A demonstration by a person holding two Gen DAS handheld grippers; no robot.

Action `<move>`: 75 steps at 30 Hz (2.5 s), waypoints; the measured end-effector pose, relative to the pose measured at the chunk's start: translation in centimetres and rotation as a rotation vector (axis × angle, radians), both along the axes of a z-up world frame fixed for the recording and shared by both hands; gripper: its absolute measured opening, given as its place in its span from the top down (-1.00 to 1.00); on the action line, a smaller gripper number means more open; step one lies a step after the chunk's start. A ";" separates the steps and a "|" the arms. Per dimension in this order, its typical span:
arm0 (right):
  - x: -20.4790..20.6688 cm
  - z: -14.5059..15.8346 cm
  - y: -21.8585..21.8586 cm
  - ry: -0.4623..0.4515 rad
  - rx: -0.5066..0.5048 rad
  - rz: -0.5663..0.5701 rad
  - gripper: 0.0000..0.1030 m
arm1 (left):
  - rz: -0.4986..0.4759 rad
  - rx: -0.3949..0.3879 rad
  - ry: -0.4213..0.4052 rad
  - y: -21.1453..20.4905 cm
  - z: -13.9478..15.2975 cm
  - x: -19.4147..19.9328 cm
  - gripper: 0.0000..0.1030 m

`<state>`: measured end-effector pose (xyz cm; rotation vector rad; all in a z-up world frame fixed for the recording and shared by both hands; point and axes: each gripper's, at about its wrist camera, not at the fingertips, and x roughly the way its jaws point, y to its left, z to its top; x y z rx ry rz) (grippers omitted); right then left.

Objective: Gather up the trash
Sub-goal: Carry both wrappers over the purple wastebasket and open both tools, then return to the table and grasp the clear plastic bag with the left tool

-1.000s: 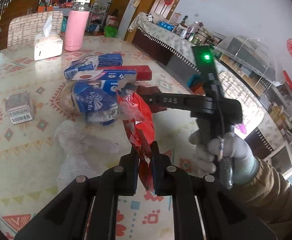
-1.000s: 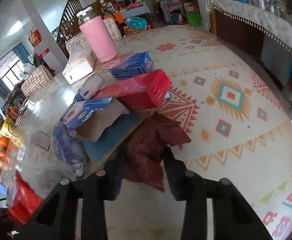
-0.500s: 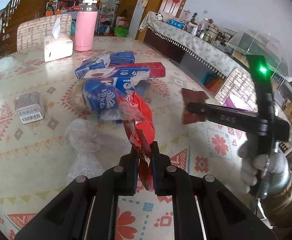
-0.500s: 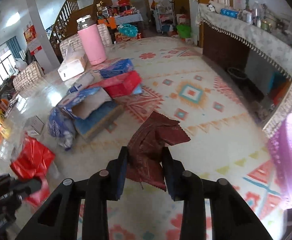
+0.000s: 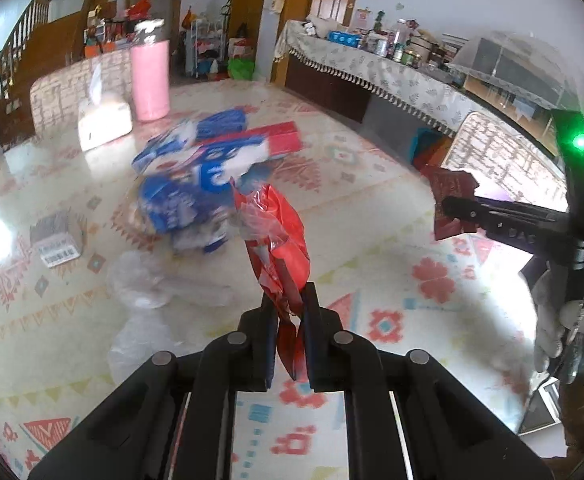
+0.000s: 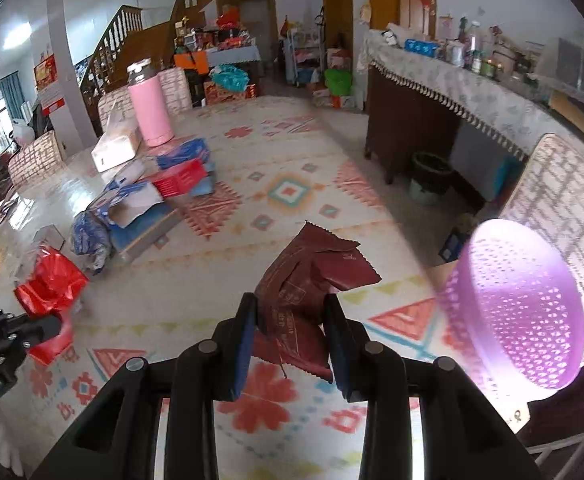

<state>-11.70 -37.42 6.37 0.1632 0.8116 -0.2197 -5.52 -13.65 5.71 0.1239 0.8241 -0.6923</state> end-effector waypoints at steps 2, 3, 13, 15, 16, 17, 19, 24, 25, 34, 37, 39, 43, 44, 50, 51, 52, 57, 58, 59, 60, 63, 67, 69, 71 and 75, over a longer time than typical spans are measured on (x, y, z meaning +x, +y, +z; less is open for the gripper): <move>-0.6 0.2 -1.0 -0.012 0.006 -0.011 0.30 | -0.014 -0.001 -0.008 -1.2 0.7 -0.7 0.79; -1.0 0.3 -1.5 -0.018 0.011 -0.018 0.30 | -0.019 0.001 -0.013 -1.7 1.0 -0.9 0.79; -4.9 1.5 -7.8 -0.090 0.074 -0.104 0.30 | -0.137 0.011 -0.022 -10.2 3.0 -2.6 0.79; -6.2 2.0 -9.3 -0.108 0.083 -0.131 0.30 | -0.156 0.008 -0.016 -12.1 3.3 -2.5 0.79; -6.9 2.3 -10.5 -0.119 0.085 -0.152 0.30 | -0.170 0.006 -0.016 -13.2 3.6 -2.4 0.79; -7.6 2.5 -11.3 -0.126 0.085 -0.167 0.30 | -0.181 0.004 -0.018 -14.1 3.7 -2.5 0.79; -8.6 2.7 -13.1 -0.136 0.086 -0.202 0.29 | -0.209 -0.001 -0.022 -16.2 4.2 -2.6 0.79; -10.6 2.3 -17.7 -0.137 0.110 -0.286 0.29 | -0.294 -0.007 -0.008 -22.8 4.8 -2.8 0.79; -11.0 2.2 -18.5 -0.135 0.116 -0.299 0.29 | -0.311 -0.007 0.000 -24.1 4.8 -2.8 0.79; -12.1 0.7 -23.0 -0.112 0.156 -0.360 0.25 | -0.408 0.000 0.063 -33.7 3.7 -2.5 0.72; -11.9 0.4 -23.7 -0.119 0.165 -0.375 0.07 | -0.378 0.018 0.067 -35.1 3.0 -2.1 -0.35; -12.1 0.5 -23.9 -0.139 0.173 -0.387 -0.42 | -0.364 0.002 0.055 -34.9 3.1 -2.2 -0.47; -12.2 0.7 -23.5 -0.160 0.168 -0.377 -0.47 | -0.359 0.018 0.045 -33.7 3.3 -3.1 -0.48; -12.1 0.7 -23.3 -0.161 0.171 -0.370 -0.47 | -0.349 0.023 0.031 -33.1 3.4 -3.5 -0.48; -11.0 0.6 -20.3 -0.159 0.172 -0.295 -0.47 | -0.279 0.030 0.037 -28.6 4.1 -4.4 -0.48; -10.7 0.6 -19.4 -0.159 0.170 -0.275 -0.47 | -0.263 0.025 0.045 -27.5 4.1 -4.5 -0.48; -10.4 0.7 -18.7 -0.162 0.168 -0.262 -0.47 | -0.253 0.020 0.049 -26.8 4.2 -4.6 -0.48; -9.1 0.9 -14.6 -0.173 0.157 -0.192 -0.51 | -0.183 0.012 0.047 -21.4 4.6 -4.8 -0.48; -8.9 0.9 -13.9 -0.176 0.155 -0.182 -0.51 | -0.165 0.015 0.041 -20.2 4.7 -4.8 -0.48; -8.7 1.0 -13.1 -0.181 0.150 -0.171 -0.54 | -0.150 0.019 0.037 -19.3 4.7 -4.7 -0.48; -8.5 1.0 -12.3 -0.186 0.143 -0.160 -0.57 | -0.132 0.021 0.034 -18.2 4.7 -4.6 -0.48; -7.8 1.1 -9.9 -0.178 0.153 -0.110 -0.60 | -0.067 0.017 0.043 -13.9 4.7 -3.8 -0.48; -6.8 0.8 -6.3 -0.138 0.160 -0.028 -0.60 | 0.048 0.026 0.030 -7.2 4.6 -2.5 -0.48; -6.3 0.6 -4.7 -0.123 0.154 0.005 -0.60 | 0.134 0.034 0.012 -3.3 4.5 -1.5 -0.48; -5.6 0.4 -3.0 -0.111 0.155 0.039 -0.60 | 0.213 0.050 0.005 -0.2 4.2 -0.3 -0.48; -4.4 0.1 -0.1 -0.091 0.161 0.092 -0.60 | 0.365 0.126 -0.014 4.9 2.7 2.8 -0.48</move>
